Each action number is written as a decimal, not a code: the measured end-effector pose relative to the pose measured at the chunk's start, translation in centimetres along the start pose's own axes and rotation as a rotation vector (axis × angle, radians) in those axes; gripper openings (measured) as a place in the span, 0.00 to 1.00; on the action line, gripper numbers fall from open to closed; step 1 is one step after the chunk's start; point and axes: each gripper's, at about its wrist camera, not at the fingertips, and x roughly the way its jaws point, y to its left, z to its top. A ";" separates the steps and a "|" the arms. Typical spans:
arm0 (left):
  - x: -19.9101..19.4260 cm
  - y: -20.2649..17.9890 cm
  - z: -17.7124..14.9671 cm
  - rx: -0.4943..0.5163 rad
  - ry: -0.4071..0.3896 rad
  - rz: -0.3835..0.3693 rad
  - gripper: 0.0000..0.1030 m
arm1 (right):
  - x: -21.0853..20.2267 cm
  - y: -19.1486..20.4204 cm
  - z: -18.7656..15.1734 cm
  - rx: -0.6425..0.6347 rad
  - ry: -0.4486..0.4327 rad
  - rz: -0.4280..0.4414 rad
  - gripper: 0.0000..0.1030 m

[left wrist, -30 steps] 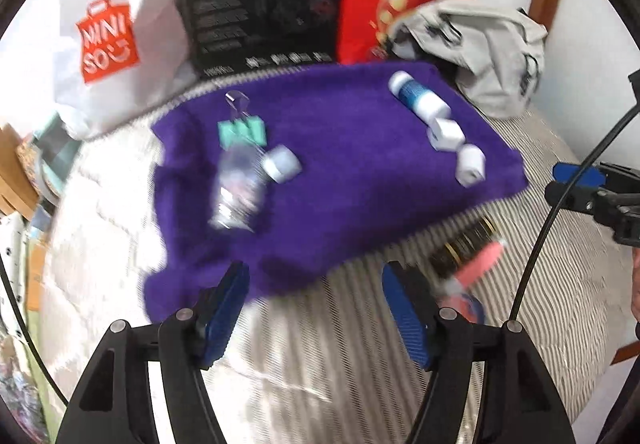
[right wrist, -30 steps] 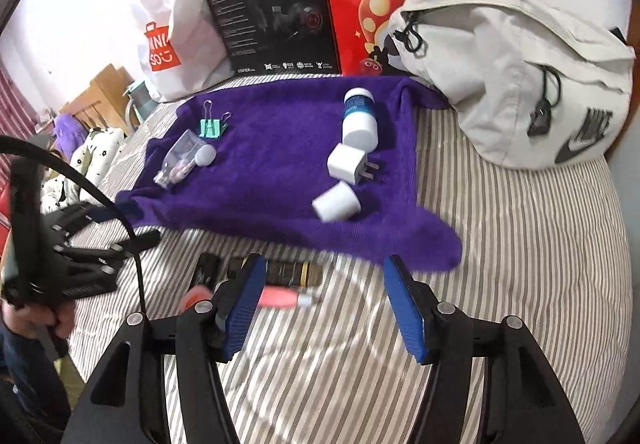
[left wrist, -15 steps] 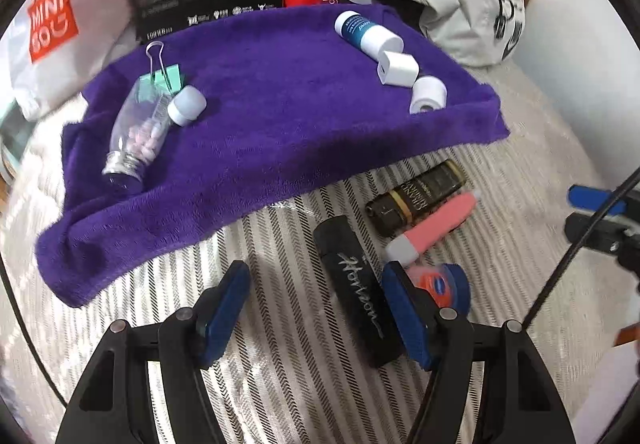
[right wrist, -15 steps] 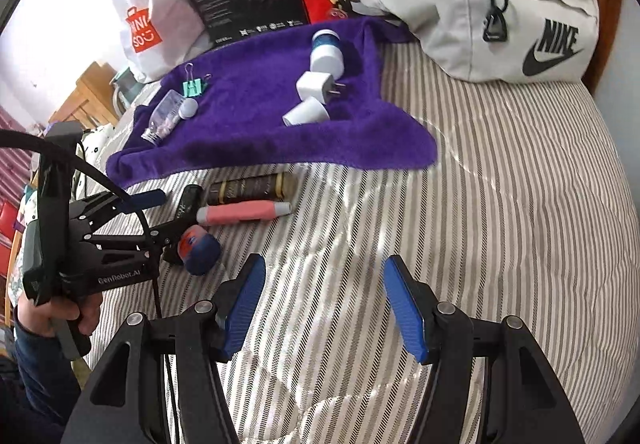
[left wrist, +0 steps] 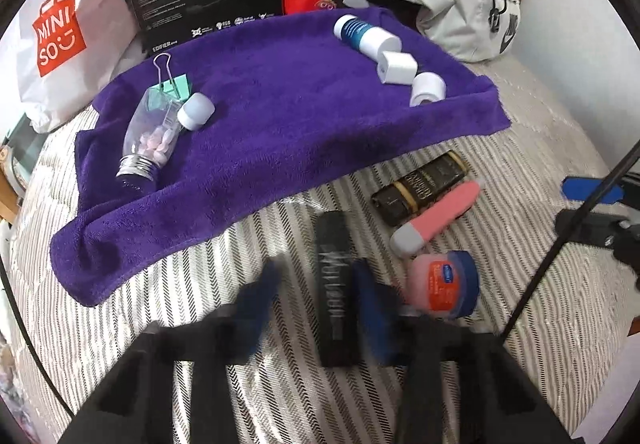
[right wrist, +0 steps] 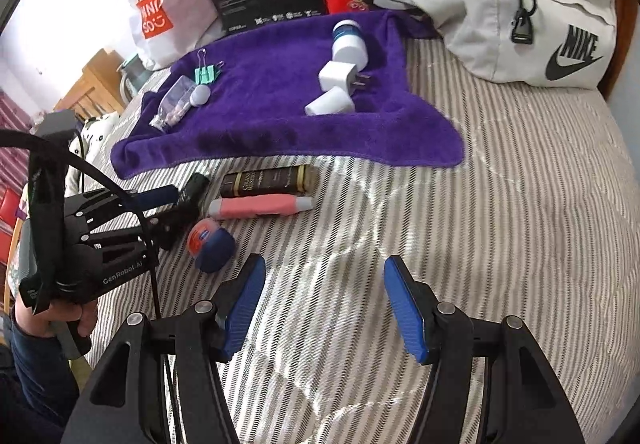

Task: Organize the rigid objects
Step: 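Grasp the black Horizon case with the left tool while the right tool grasps the Vaseline tin, then place the Horizon case by the pill bottle with the left tool while the right tool places the tin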

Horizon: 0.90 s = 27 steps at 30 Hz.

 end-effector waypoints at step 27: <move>-1.9 4.5 -2.9 -0.060 -0.031 -0.055 0.20 | 5.7 9.4 0.0 -0.285 -0.028 -0.011 0.47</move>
